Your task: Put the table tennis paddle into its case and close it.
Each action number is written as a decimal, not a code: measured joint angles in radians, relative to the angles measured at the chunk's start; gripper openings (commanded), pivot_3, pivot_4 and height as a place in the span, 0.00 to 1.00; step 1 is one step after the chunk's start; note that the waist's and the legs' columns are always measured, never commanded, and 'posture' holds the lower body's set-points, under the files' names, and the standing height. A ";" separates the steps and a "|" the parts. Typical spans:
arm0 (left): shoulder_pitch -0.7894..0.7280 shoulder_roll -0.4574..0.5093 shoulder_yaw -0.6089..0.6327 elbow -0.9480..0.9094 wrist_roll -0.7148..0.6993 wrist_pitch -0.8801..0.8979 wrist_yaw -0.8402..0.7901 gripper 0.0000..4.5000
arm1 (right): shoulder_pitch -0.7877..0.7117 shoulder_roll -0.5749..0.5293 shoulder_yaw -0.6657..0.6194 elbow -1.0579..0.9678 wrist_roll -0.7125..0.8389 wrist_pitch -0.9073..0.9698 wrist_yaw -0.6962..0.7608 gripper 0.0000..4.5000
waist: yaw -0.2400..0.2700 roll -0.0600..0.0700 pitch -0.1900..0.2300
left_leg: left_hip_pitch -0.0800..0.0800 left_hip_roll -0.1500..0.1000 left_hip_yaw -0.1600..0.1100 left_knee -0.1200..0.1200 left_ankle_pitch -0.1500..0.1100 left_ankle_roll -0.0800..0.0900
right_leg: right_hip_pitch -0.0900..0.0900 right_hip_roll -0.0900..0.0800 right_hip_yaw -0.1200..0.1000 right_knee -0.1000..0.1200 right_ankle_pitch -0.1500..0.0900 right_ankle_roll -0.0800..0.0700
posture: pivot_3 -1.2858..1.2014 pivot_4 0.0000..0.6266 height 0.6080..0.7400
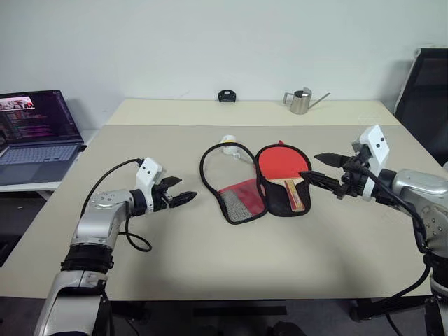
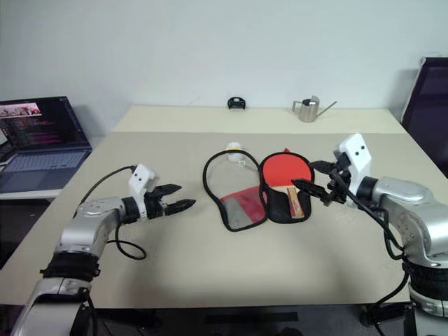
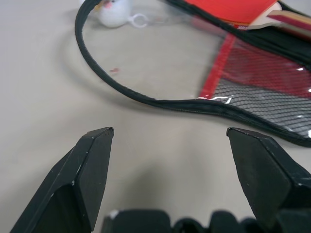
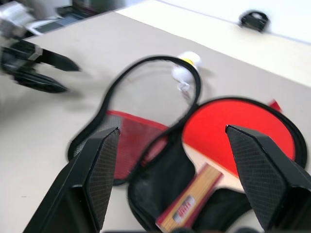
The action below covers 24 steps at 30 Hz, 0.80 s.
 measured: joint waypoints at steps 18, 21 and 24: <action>-0.286 -0.187 -0.068 0.565 0.233 -0.294 0.227 0.91 | -0.009 -0.026 0.000 0.001 0.044 -0.006 -0.004 0.84 | 0.004 -0.001 0.000 | -0.001 0.000 0.000 0.001 0.000 0.000 | 0.000 0.000 -0.001 0.001 0.000 0.000 | 0.52 0.24 1.00; -0.316 -0.211 -0.067 0.611 0.250 -0.317 0.255 0.91 | -0.009 -0.026 0.000 0.001 0.046 -0.013 -0.005 0.84 | 0.009 -0.002 0.000 | -0.001 0.000 0.000 0.001 0.000 0.000 | 0.000 0.000 -0.001 0.001 0.000 0.000 | 0.52 0.24 1.00; -0.333 -0.234 -0.061 0.638 0.253 -0.331 0.267 0.91 | -0.006 -0.027 0.000 0.001 0.046 -0.024 -0.009 0.84 | 0.015 -0.002 0.000 | -0.001 0.000 0.000 0.001 0.000 0.000 | 0.000 0.000 -0.001 0.001 0.000 0.000 | 0.52 0.24 1.00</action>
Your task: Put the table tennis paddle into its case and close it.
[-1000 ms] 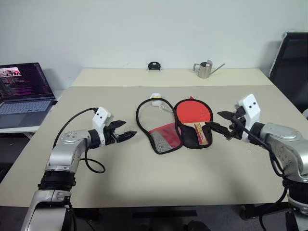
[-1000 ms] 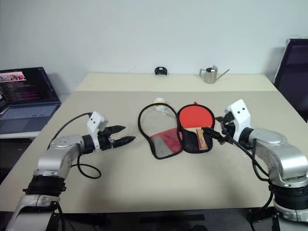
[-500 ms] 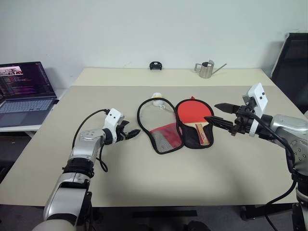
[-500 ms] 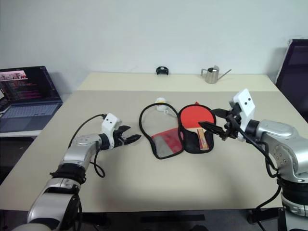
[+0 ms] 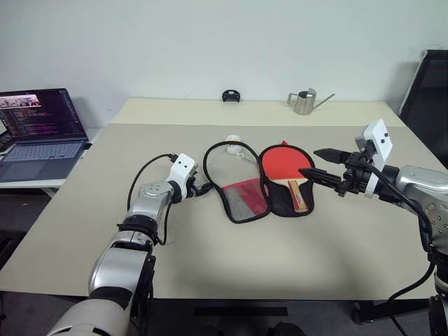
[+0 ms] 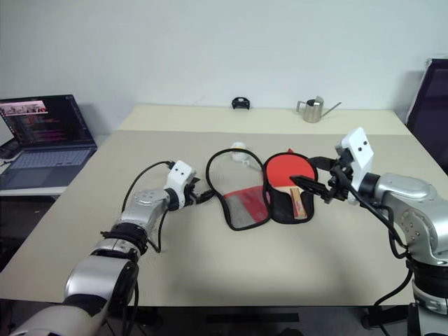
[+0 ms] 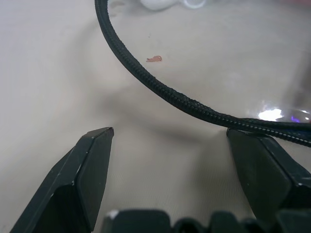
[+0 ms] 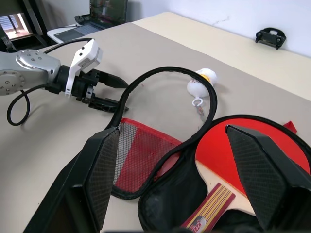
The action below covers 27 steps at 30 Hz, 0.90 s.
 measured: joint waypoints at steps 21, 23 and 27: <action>-0.308 -0.402 0.054 0.155 -0.040 -0.036 0.001 0.91 | 0.087 -0.117 -0.102 -0.008 0.040 0.007 -0.002 0.84 | 0.012 -0.002 0.000 | -0.016 -0.001 0.001 0.003 0.002 -0.003 | -0.015 0.000 0.000 0.001 0.000 0.000 | 0.52 0.24 1.00; -0.326 -0.435 0.054 0.171 -0.032 -0.046 0.007 0.91 | 0.101 -0.118 -0.115 -0.017 0.047 0.020 -0.019 0.84 | 0.010 -0.002 0.000 | -0.016 -0.001 0.002 0.003 0.002 -0.003 | -0.015 0.000 0.001 0.002 0.000 0.000 | 0.52 0.24 1.00; -0.330 -0.448 0.055 0.189 -0.020 -0.057 0.010 0.91 | 0.138 -0.119 -0.130 -0.036 0.049 0.030 -0.061 0.84 | 0.002 -0.002 0.000 | -0.013 -0.001 0.003 0.001 0.003 -0.002 | -0.015 0.001 0.002 0.004 0.000 0.000 | 0.52 0.24 1.00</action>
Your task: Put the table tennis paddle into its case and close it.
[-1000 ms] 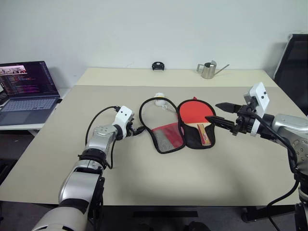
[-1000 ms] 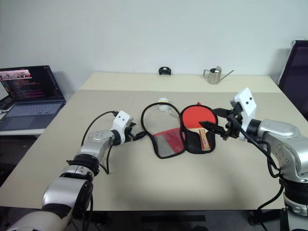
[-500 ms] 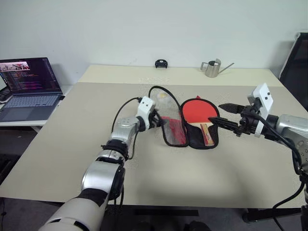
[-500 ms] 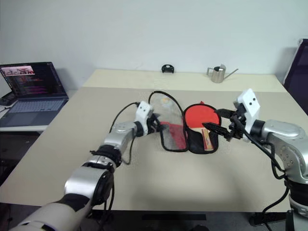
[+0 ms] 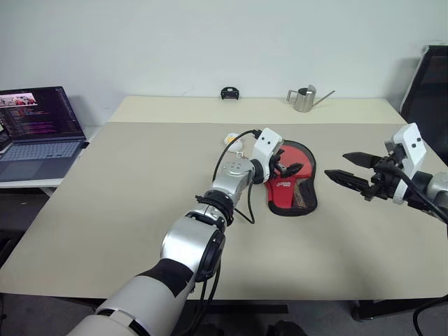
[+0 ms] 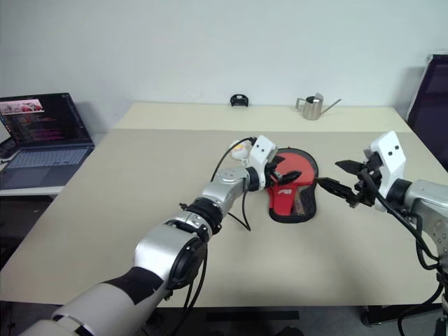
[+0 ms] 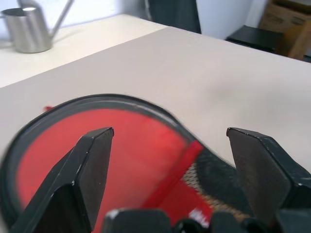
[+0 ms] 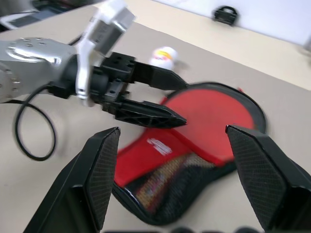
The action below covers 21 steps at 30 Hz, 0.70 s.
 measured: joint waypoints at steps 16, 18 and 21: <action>0.216 0.331 0.037 -0.320 -0.101 0.033 -0.448 0.91 | -0.112 0.129 0.167 0.318 -0.155 -0.079 -0.126 0.99 | -0.008 0.000 0.000 | 0.000 0.000 0.000 0.002 0.001 0.000 | -0.001 -0.001 0.000 0.004 0.000 0.000 | 0.52 0.24 1.00; 0.260 0.380 0.045 -0.423 -0.121 0.073 -0.454 0.91 | -0.158 0.167 0.189 0.391 -0.190 -0.115 -0.139 0.99 | -0.015 0.000 0.000 | 0.000 0.000 0.000 0.003 0.001 0.000 | -0.001 -0.001 0.001 0.004 0.000 0.000 | 0.52 0.24 1.00; 0.315 0.430 0.060 -0.555 -0.144 0.132 -0.436 0.91 | -0.197 0.217 0.225 0.494 -0.251 -0.184 -0.151 0.99 | -0.020 0.000 0.000 | 0.000 0.000 0.000 0.003 0.001 0.000 | -0.001 -0.001 0.001 0.005 0.000 0.000 | 0.52 0.24 1.00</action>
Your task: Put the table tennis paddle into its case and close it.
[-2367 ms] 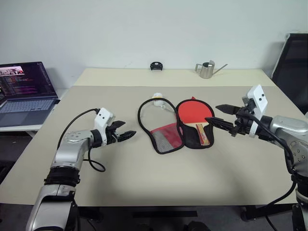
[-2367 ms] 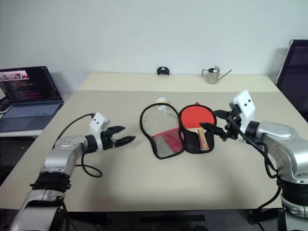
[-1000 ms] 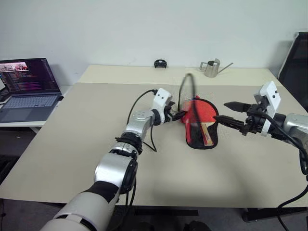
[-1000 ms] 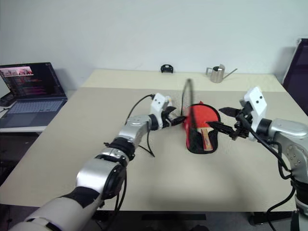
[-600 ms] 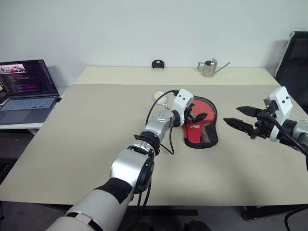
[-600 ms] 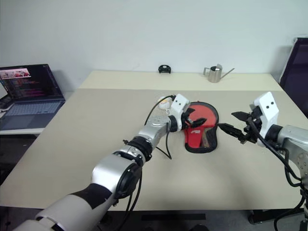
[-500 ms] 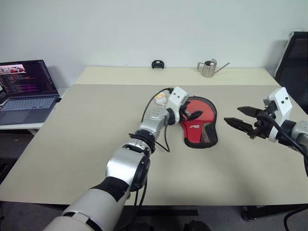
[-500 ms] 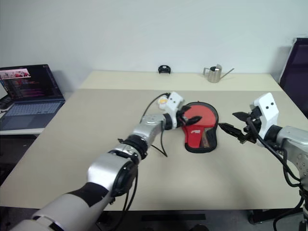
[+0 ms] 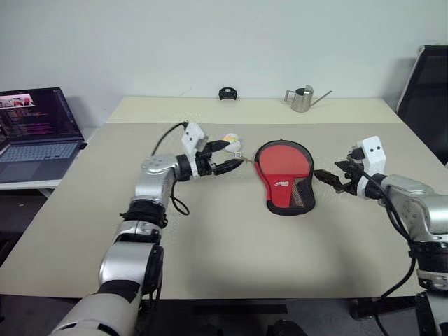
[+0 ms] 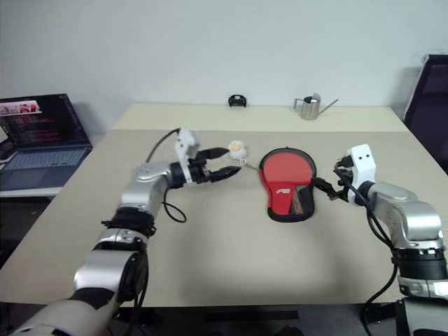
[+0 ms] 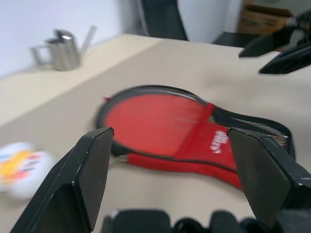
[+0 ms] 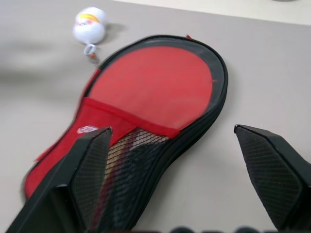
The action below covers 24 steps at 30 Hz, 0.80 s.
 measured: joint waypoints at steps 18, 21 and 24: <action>0.124 0.035 -0.015 -0.335 -0.074 0.191 0.064 0.91 | -0.136 0.132 0.131 0.446 -0.241 -0.267 0.018 0.99 | -0.003 0.000 0.000 | 0.000 0.000 -0.001 0.011 0.000 0.000 | 0.001 0.000 0.000 0.010 0.000 0.000 | 0.52 0.24 1.00; 0.124 0.037 -0.021 -0.335 -0.074 0.196 0.067 0.91 | -0.177 0.148 0.141 0.517 -0.267 -0.292 0.025 0.99 | -0.004 0.000 0.000 | 0.000 0.000 -0.001 0.011 0.000 0.000 | 0.001 0.000 0.000 0.010 0.000 0.000 | 0.52 0.24 1.00; 0.124 0.040 -0.022 -0.336 -0.075 0.199 0.066 0.91 | -0.214 0.158 0.143 0.577 -0.287 -0.308 0.032 0.99 | -0.005 0.000 0.000 | 0.001 0.000 -0.001 0.011 0.000 0.000 | 0.001 0.000 0.000 0.010 0.000 0.000 | 0.52 0.24 1.00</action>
